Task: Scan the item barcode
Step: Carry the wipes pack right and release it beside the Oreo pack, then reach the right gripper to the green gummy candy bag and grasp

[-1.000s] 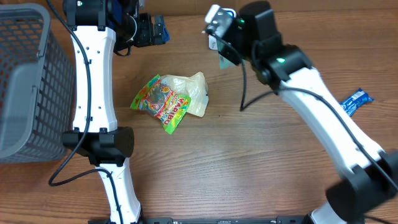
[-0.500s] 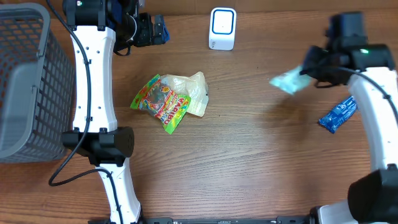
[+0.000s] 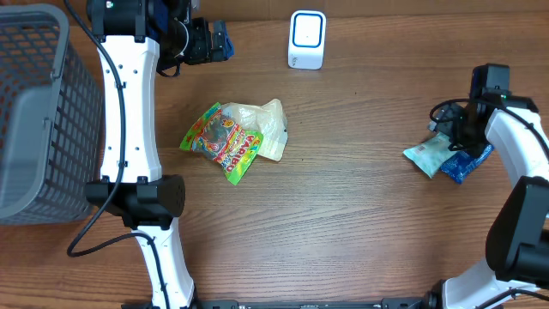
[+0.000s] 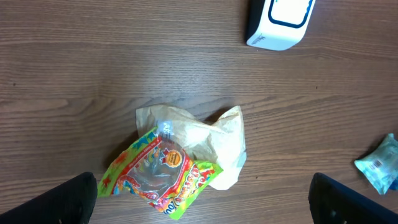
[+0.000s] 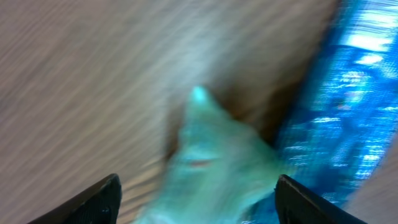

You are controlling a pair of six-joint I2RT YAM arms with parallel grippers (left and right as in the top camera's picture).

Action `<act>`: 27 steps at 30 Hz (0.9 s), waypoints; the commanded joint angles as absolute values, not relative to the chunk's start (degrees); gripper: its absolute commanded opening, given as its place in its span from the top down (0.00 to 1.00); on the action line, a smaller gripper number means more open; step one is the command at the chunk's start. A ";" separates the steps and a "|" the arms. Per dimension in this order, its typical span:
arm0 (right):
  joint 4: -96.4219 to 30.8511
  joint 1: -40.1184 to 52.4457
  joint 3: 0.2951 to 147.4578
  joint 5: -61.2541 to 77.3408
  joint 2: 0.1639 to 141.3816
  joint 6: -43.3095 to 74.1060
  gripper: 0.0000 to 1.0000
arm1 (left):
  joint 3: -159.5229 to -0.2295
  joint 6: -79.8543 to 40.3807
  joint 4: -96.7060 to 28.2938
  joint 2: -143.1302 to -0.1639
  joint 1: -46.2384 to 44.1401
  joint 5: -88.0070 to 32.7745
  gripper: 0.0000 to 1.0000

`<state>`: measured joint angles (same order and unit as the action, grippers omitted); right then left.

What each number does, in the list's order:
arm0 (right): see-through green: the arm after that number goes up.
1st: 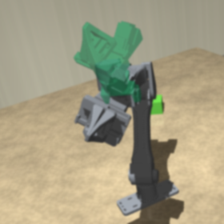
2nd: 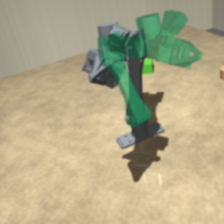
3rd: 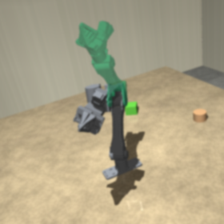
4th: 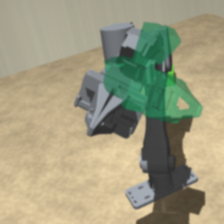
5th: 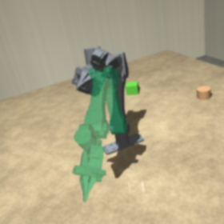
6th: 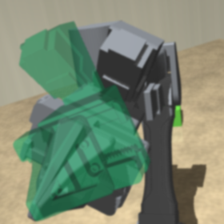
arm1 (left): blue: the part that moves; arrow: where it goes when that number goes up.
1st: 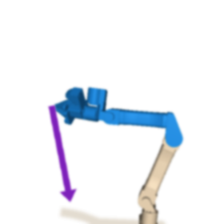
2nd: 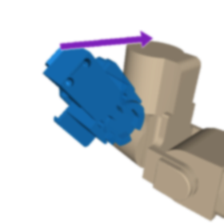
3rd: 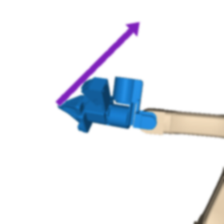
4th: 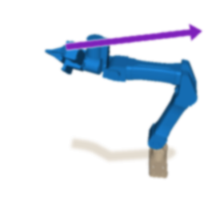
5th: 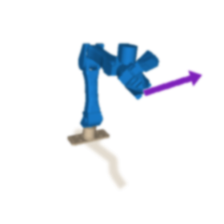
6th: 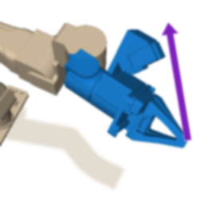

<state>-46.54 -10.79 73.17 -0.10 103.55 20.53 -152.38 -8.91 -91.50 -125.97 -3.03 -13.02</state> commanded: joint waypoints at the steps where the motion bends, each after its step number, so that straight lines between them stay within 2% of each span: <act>1: -47.75 -9.74 79.40 18.02 100.60 14.50 0.23 | -152.35 -9.23 -91.46 -124.38 -3.77 -12.91 0.00; 3: -47.16 -7.55 80.77 27.40 100.29 12.47 0.30 | -152.35 -9.23 -91.46 -124.38 -3.77 -12.91 0.00; 5: -44.58 -3.31 80.97 34.15 100.29 11.68 0.31 | -152.35 -9.23 -91.46 -124.38 -3.77 -12.91 0.00; 7: -40.73 3.75 80.97 34.72 100.55 11.66 0.30 | -152.35 -9.23 -91.46 -124.38 -3.77 -12.91 0.00; 10: -34.24 14.59 80.97 31.11 101.73 11.66 0.27 | -152.35 -9.23 -91.46 -124.38 -3.77 -12.91 0.00; 13: -28.23 26.83 80.97 19.18 103.85 11.66 0.20 | -152.35 -9.23 -91.46 -124.38 -3.77 -12.91 0.00; 16: -23.79 34.02 80.97 12.91 105.78 8.38 0.18 | -152.35 -9.23 -91.46 -124.38 -3.77 -12.91 0.00; 23: -11.46 41.78 81.62 12.29 115.48 6.07 0.22 | -152.35 -9.23 -91.46 -124.38 -3.77 -12.91 0.00; 27: -3.27 41.85 81.71 14.48 120.53 5.28 0.12 | -152.35 -9.23 -91.46 -124.38 -3.77 -12.91 0.00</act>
<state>-6.98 41.76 80.36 13.30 117.95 6.42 -152.38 -8.91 -91.48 -125.97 -3.03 -13.02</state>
